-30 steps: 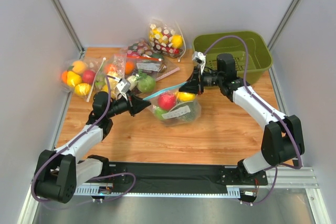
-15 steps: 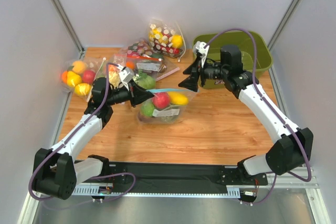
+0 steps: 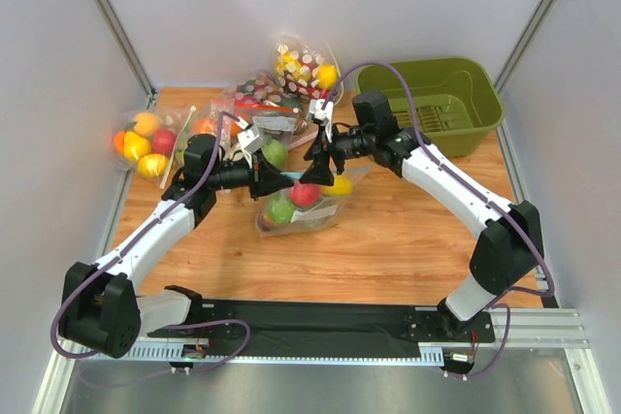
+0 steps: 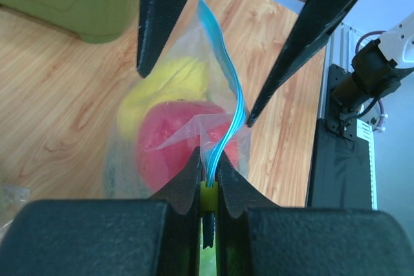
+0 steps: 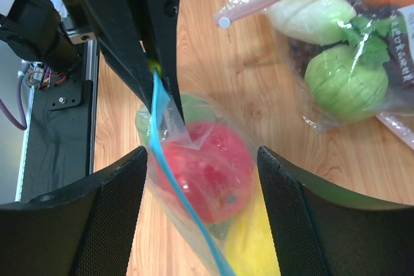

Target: Open the zip-top bag and remove the fake food

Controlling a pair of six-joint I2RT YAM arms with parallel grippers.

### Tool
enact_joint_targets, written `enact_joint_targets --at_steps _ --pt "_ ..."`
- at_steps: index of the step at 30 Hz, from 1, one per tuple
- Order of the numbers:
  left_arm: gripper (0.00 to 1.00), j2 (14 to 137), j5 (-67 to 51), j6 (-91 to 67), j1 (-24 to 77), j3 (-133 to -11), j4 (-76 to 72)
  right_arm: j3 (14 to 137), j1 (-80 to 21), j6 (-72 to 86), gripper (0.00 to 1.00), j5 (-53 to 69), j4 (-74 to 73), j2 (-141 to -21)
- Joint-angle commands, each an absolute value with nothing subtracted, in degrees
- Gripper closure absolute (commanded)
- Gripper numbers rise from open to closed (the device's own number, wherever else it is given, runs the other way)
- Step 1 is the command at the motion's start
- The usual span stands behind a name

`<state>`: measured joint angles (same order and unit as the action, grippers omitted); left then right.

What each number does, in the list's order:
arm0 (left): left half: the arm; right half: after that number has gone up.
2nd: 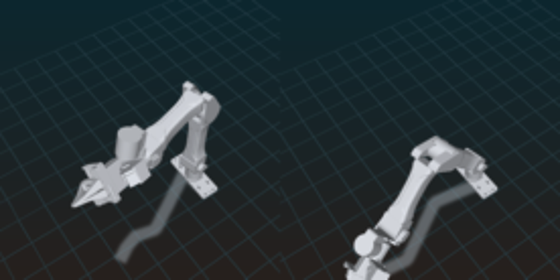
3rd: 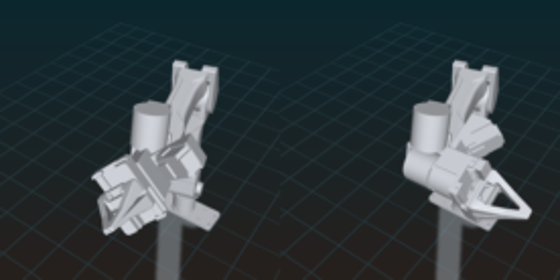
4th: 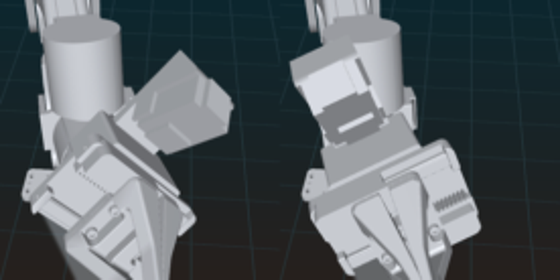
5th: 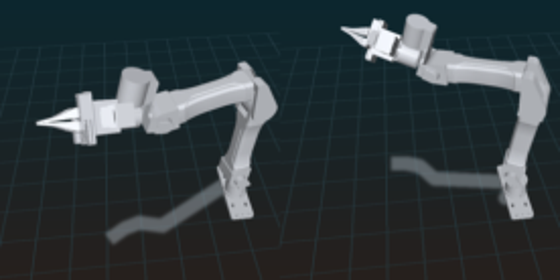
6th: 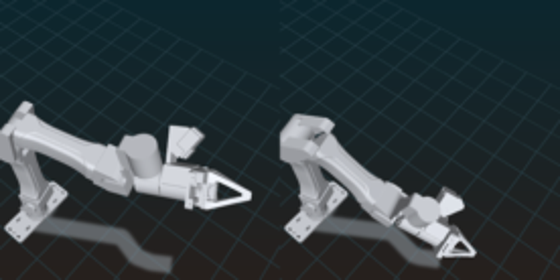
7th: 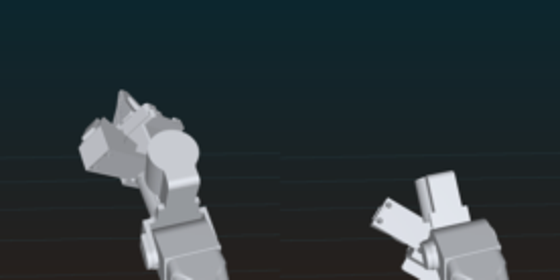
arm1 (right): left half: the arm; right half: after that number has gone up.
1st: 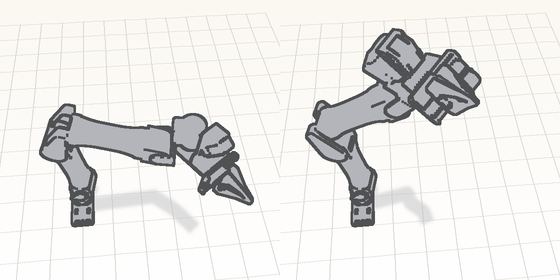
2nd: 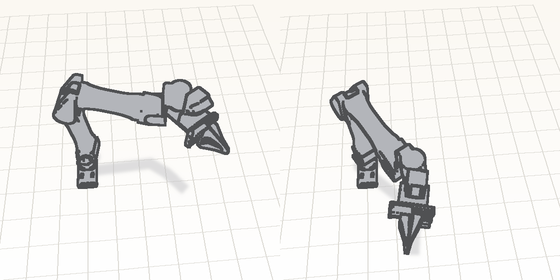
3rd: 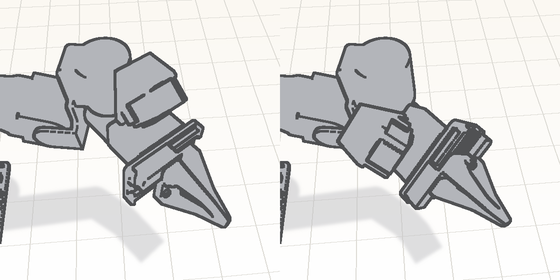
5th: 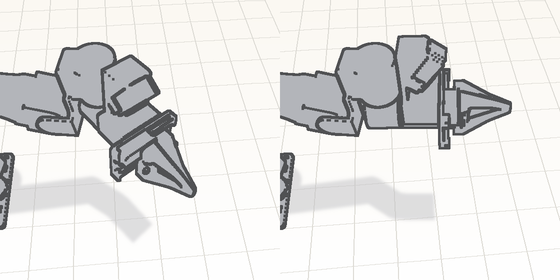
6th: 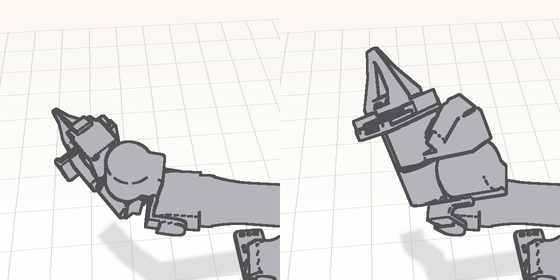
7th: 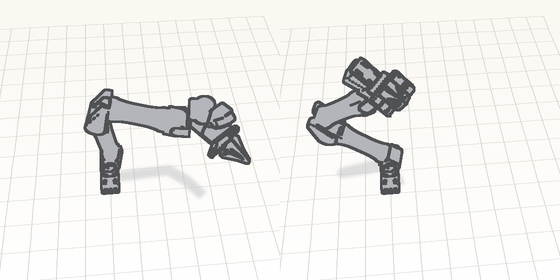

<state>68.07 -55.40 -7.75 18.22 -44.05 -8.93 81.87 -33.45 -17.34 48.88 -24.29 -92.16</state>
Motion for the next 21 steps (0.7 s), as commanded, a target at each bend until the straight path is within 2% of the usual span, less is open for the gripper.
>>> enact_joint_targets --at_steps 1,3,5,6,7,9,10,11,12,14,17,21 --pt "1.00 68.3 -56.3 -4.1 19.2 -46.8 -6.9 82.2 -33.6 -19.5 0.30 49.5 -24.2 -92.8" --pt "1.00 68.7 -56.5 -4.2 19.2 -47.3 -6.4 83.1 -33.5 -20.0 0.30 50.6 -25.6 -94.4" --pt "1.00 68.7 -56.3 -4.2 19.4 -47.3 -6.4 84.0 -33.6 -20.9 0.38 51.9 -27.6 -95.1" --pt "1.00 68.7 -55.9 -4.1 19.3 -47.3 -6.4 84.0 -33.5 -21.2 0.46 52.3 -28.3 -95.4" --pt "1.00 68.5 -55.6 -4.1 19.3 -47.4 -6.3 84.2 -33.7 -21.5 0.62 52.6 -29.0 -95.5" --pt "1.00 68.3 -54.8 -4.0 19.3 -47.2 -6.5 83.9 -33.7 -22.2 0.76 53.2 -30.5 -95.6" --pt "0.99 68.2 -54.8 -4.2 19.3 -47.3 -6.6 83.8 -33.7 -22.5 0.89 53.3 -31.4 -95.6" --pt "0.85 68.3 -54.3 -4.8 19.4 -46.9 -7.2 83.7 -33.7 -22.7 0.97 53.1 -31.8 -95.5" --pt "0.77 68.1 -54.2 -5.1 19.3 -46.8 -7.6 83.3 -33.7 -22.6 1.00 52.7 -31.8 -95.6" --pt "0.61 67.8 -53.9 -5.7 19.3 -45.7 -8.5 82.4 -33.7 -21.9 1.00 51.7 -30.5 -95.0" --pt "0.55 67.2 -52.6 -6.7 19.3 -43.2 -10.4 80.8 -33.7 -20.3 1.00 51.4 -27.4 -93.4" --pt "0.53 66.4 -52.0 -7.6 19.3 -40.1 -12.4 79.7 -33.3 -19.4 1.00 51.3 -25.8 -92.0"
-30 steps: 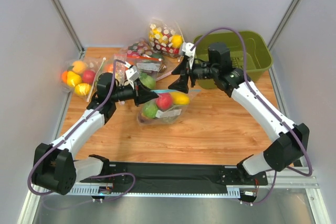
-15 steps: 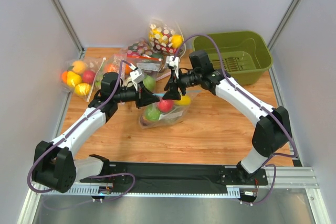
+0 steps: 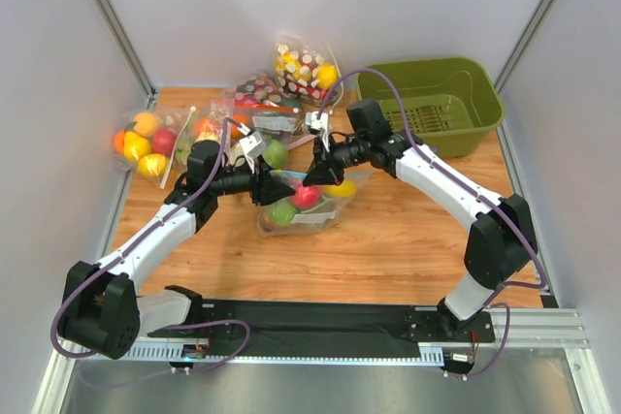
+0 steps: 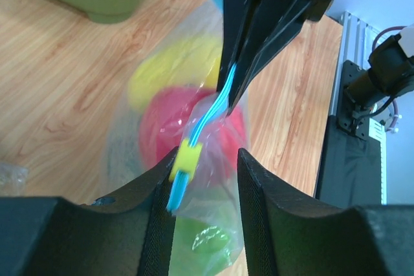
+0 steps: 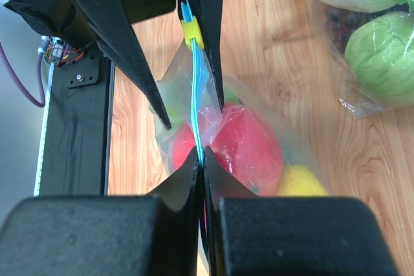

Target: Open the zip-top bag and remove the fake food

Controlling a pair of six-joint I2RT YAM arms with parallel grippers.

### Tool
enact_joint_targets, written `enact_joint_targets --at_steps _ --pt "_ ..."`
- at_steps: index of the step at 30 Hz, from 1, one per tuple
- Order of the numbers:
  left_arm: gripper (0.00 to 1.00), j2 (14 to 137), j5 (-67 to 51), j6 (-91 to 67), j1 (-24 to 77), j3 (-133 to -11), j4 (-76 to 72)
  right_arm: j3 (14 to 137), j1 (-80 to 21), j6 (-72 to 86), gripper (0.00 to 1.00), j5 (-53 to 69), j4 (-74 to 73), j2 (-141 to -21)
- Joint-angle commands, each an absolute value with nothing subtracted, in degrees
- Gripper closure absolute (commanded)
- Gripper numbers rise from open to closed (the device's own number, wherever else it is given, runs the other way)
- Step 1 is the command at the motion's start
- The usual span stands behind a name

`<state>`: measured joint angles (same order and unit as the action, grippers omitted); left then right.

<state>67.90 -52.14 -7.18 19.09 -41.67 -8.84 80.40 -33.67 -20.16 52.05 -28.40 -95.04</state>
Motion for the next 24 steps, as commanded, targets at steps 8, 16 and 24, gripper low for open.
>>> enact_joint_targets --at_steps 8,16,24 --pt "0.53 65.6 -52.6 -9.8 19.3 -37.2 -17.0 79.5 -32.9 -18.9 1.00 52.7 -25.4 -91.7" --pt "0.85 65.7 -53.6 -11.7 19.3 -36.7 -21.4 79.7 -32.9 -19.1 1.00 53.6 -27.0 -91.8" --pt "1.00 66.2 -55.5 -13.1 19.3 -36.8 -24.1 79.9 -33.2 -18.5 0.88 51.2 -28.7 -90.7"
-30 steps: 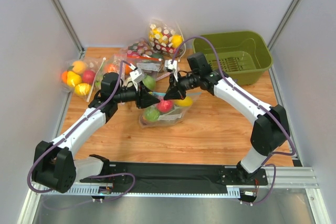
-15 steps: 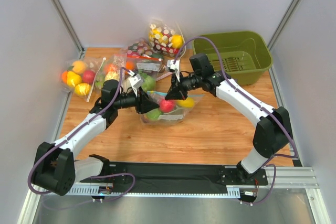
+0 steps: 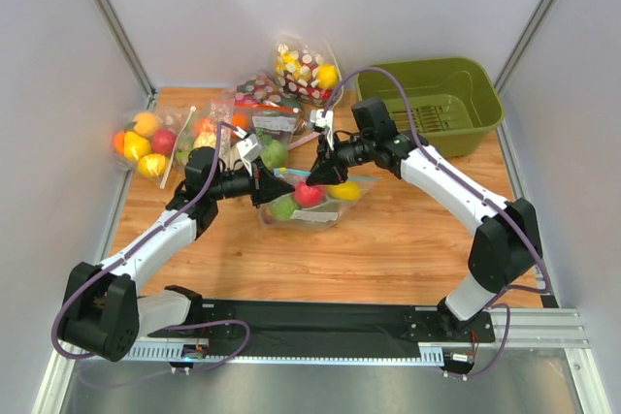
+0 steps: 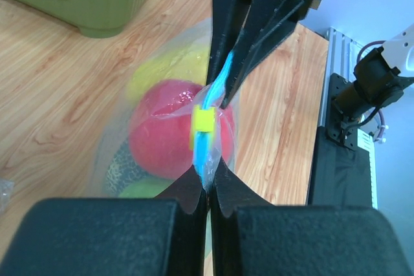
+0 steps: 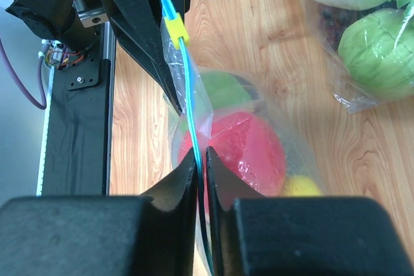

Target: Open the zip-top bag and remove the fake food

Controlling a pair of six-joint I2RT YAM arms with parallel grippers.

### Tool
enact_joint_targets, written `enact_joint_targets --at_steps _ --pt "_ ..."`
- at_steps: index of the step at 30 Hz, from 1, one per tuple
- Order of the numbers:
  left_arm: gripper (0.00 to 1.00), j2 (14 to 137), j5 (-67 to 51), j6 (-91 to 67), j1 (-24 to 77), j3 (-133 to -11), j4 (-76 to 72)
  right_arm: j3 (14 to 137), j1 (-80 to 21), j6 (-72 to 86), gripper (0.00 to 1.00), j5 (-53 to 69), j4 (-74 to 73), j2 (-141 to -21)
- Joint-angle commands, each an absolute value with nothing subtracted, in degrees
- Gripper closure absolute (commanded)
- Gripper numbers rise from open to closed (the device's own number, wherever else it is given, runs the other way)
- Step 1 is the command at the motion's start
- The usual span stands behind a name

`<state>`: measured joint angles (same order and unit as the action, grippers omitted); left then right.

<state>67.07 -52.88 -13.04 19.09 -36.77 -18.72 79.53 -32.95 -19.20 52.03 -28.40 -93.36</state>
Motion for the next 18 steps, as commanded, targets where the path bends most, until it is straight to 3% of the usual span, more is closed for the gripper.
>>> enact_joint_targets --at_steps 1,3,6,12,18 --pt "1.00 66.2 -55.7 -13.2 19.3 -36.8 -24.1 79.9 -33.4 -17.9 0.82 50.6 -28.5 -90.4" --pt "1.00 66.0 -56.2 -13.2 19.3 -36.8 -24.0 79.6 -33.9 -16.9 0.60 49.5 -27.4 -89.2" --pt "1.00 66.0 -57.0 -13.4 19.3 -37.0 -23.9 79.5 -35.3 -16.1 0.49 45.9 -25.8 -87.2" --pt "1.00 66.6 -58.0 -13.1 19.4 -38.1 -22.9 79.3 -38.3 -14.9 0.46 42.0 -19.5 -85.1" --pt "1.00 66.9 -58.4 -13.2 19.3 -38.5 -22.2 81.5 -40.0 -16.7 0.50 41.0 -18.4 -87.6"
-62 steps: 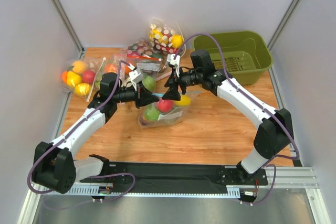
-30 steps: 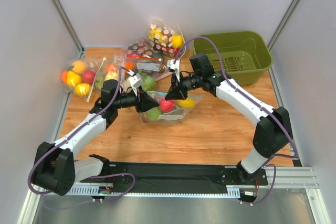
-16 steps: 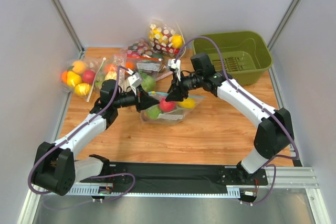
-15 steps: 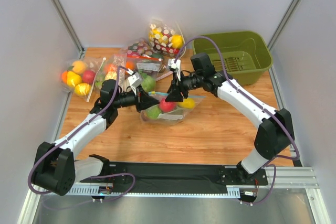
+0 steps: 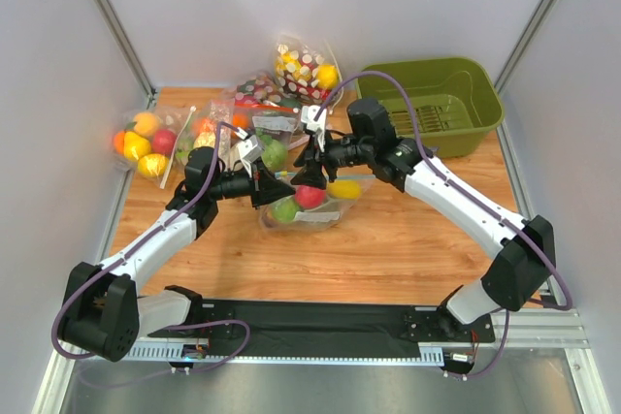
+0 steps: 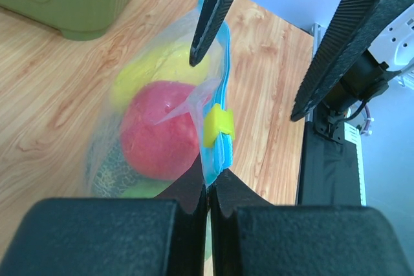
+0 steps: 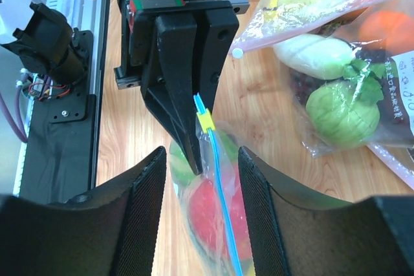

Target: Open the zip-top bag and remove the fake food

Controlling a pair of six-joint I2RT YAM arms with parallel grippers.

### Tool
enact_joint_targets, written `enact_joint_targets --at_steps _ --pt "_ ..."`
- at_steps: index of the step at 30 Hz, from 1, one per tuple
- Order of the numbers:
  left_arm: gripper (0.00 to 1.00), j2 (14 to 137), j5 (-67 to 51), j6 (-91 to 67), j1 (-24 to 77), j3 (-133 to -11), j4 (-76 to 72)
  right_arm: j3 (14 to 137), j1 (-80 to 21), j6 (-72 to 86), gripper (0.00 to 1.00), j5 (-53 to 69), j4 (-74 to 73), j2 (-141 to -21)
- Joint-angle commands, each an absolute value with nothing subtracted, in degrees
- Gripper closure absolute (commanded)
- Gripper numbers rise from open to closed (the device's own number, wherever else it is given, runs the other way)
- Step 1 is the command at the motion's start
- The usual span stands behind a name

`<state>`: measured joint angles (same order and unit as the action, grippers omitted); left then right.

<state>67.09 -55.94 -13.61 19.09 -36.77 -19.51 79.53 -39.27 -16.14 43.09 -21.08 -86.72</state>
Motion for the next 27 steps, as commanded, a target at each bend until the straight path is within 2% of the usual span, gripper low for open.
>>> enact_joint_targets --at_steps 1,20,25,27 --pt "1.00 66.8 -58.4 -13.0 19.3 -38.7 -22.1 82.3 -40.3 -17.1 0.51 41.0 -18.8 -88.2" --pt "1.00 67.6 -59.0 -12.4 19.5 -39.3 -20.7 86.7 -42.0 -19.6 0.59 42.5 -20.7 -93.2" --pt "1.00 67.2 -58.7 -12.1 19.4 -39.3 -20.3 87.6 -42.1 -20.6 0.67 42.7 -22.8 -94.1" --pt "1.00 67.2 -58.6 -12.1 19.4 -39.3 -20.4 87.7 -42.2 -20.8 0.74 43.0 -23.5 -94.2"
